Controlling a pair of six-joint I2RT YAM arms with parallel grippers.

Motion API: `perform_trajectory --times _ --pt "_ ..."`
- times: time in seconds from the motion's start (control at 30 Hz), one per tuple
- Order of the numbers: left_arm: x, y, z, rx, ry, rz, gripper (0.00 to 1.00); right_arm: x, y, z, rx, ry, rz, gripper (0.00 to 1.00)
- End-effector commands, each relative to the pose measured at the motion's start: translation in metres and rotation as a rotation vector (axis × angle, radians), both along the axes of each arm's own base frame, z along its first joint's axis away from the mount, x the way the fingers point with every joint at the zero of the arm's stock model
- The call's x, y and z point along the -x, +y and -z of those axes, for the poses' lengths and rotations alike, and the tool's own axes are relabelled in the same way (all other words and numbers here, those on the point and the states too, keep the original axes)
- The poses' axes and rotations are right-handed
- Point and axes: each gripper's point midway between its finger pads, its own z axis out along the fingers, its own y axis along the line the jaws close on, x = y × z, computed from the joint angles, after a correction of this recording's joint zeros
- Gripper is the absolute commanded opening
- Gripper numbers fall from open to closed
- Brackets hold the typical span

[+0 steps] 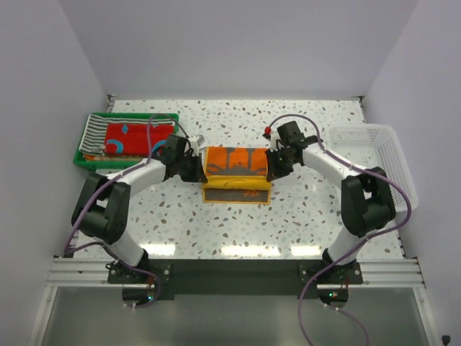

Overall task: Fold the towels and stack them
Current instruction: Fold the towel

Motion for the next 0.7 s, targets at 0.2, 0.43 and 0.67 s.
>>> perform_trajectory --times 0.2,0.43,0.67 --pt "-0.007 0.005 -0.020 0.011 -0.077 -0.034 0.01 -0.015 -0.005 -0.019 0.036 -0.087 -0.001 0.00" --pt "0.001 -0.001 -0.020 0.016 -0.068 -0.016 0.04 -0.017 -0.003 -0.024 0.050 -0.106 -0.035 0.00" --pt "0.014 -0.001 -0.005 0.020 -0.033 -0.021 0.06 -0.003 0.001 -0.003 0.052 -0.061 -0.050 0.00"
